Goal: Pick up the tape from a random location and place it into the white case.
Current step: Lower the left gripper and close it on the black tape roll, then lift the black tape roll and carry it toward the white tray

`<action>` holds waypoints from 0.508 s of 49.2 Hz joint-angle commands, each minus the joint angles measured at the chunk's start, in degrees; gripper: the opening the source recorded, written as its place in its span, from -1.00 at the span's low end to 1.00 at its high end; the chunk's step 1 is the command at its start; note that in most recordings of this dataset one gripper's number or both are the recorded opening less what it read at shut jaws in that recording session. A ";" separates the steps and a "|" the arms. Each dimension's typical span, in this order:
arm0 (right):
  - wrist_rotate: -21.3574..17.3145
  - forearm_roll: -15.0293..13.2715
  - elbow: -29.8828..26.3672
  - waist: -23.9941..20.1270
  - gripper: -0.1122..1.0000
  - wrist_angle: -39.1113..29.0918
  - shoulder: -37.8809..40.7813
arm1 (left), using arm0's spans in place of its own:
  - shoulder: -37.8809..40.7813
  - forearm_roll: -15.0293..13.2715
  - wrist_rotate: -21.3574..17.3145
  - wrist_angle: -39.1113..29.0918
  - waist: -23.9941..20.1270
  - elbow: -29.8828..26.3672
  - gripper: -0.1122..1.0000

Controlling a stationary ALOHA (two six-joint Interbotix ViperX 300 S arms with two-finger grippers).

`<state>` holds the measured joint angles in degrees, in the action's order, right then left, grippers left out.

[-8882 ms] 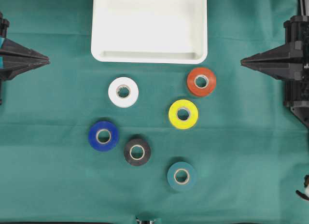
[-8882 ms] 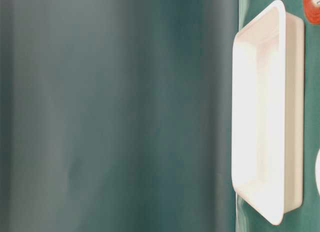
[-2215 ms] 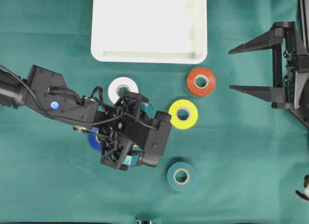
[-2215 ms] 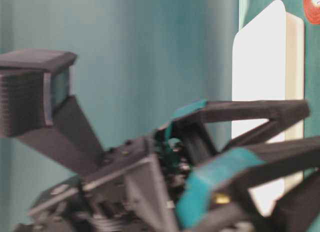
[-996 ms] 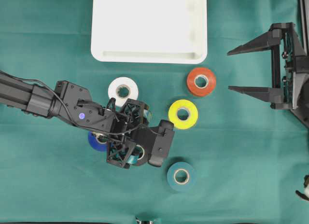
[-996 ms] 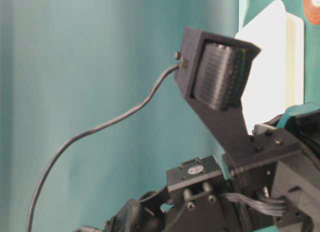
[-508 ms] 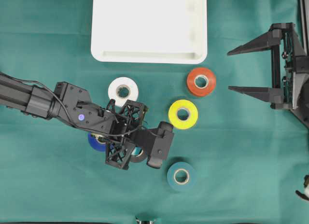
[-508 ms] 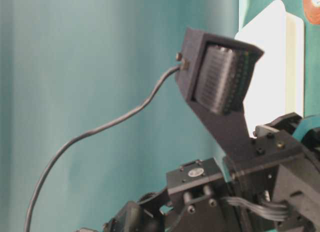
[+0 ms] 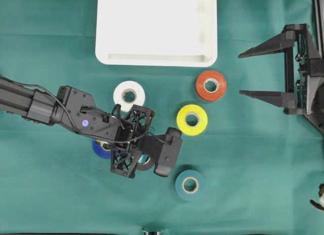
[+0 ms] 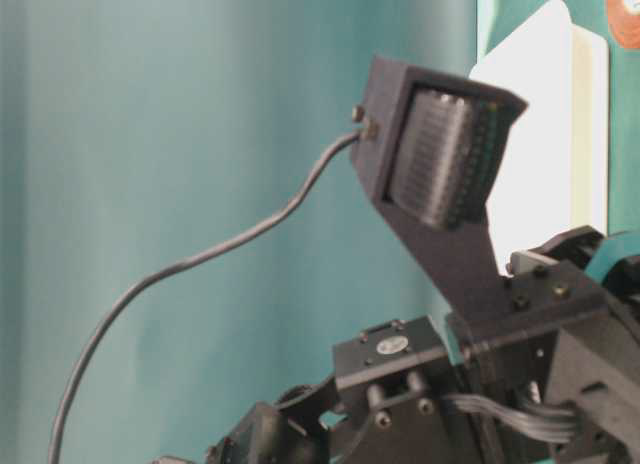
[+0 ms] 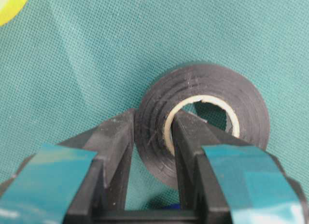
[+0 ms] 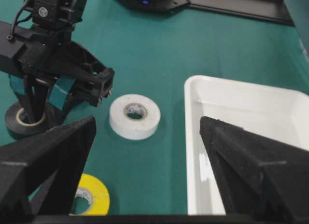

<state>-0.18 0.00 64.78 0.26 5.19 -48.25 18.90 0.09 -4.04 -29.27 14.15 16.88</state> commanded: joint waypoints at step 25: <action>0.00 0.09 -1.58 0.09 0.84 0.00 0.18 | -12.04 -0.09 0.18 -5.80 0.62 -2.20 -0.47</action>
<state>-0.18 0.00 64.78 0.26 5.19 -48.34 10.81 0.09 -3.87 -34.89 14.59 16.08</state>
